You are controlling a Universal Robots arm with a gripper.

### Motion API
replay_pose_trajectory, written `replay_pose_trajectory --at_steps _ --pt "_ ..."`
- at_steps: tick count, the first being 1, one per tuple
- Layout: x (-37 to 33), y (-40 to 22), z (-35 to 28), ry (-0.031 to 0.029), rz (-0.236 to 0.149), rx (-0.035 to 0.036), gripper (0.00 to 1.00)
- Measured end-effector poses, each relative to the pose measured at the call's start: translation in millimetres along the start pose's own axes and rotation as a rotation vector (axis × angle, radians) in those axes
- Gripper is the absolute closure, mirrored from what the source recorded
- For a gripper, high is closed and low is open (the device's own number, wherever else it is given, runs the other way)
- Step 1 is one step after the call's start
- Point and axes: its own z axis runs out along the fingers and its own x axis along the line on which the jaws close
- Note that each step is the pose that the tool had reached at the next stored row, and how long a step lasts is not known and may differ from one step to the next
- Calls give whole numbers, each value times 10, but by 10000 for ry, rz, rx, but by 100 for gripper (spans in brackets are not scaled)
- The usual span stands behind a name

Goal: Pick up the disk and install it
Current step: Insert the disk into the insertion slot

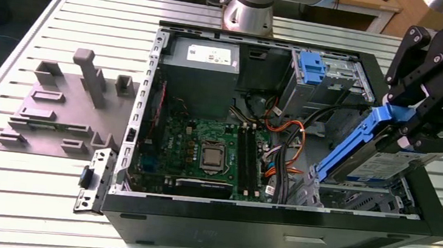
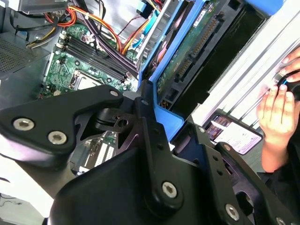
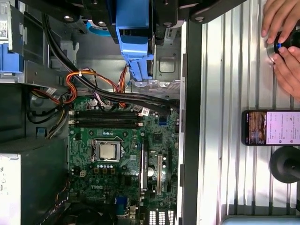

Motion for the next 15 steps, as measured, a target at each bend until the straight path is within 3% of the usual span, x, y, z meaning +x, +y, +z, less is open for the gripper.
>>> replay_pose_trajectory --at_steps 15 --pt "-11 -17 -4 -14 36 2 64"
